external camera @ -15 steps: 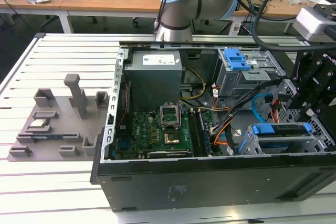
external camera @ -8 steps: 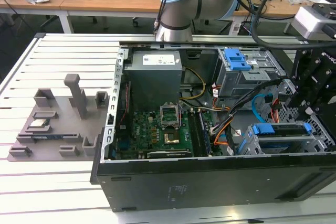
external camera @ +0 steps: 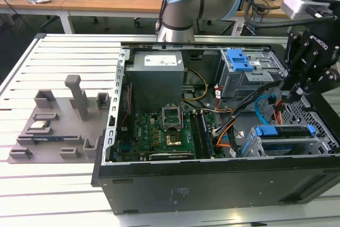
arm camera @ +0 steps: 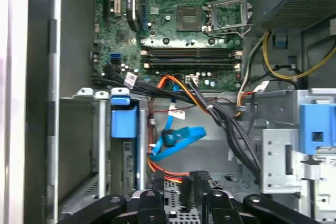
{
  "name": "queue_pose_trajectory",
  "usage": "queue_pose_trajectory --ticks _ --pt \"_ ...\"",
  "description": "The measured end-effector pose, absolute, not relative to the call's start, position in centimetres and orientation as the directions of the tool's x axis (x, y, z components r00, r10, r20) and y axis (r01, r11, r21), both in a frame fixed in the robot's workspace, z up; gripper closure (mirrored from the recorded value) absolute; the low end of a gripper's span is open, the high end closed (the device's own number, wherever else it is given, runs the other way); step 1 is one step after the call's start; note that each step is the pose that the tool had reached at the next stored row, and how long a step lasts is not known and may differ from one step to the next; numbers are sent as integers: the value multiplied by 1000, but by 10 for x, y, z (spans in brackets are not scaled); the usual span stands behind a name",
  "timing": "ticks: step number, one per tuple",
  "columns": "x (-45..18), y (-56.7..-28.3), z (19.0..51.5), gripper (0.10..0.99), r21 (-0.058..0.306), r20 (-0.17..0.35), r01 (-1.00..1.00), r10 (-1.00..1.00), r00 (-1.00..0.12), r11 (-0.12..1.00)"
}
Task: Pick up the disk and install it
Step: 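Insert the first disk wire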
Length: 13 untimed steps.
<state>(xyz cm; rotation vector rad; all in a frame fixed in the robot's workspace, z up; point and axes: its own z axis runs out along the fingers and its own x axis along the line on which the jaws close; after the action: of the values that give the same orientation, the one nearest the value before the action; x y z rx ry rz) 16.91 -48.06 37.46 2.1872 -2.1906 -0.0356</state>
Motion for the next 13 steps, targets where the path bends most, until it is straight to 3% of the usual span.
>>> queue_pose_trajectory --ticks 6,13 --pt "177 -465 372 725 49 20 -999 -1000 -1 2" --pt "177 -465 362 725 49 64 -999 -998 -2 6"
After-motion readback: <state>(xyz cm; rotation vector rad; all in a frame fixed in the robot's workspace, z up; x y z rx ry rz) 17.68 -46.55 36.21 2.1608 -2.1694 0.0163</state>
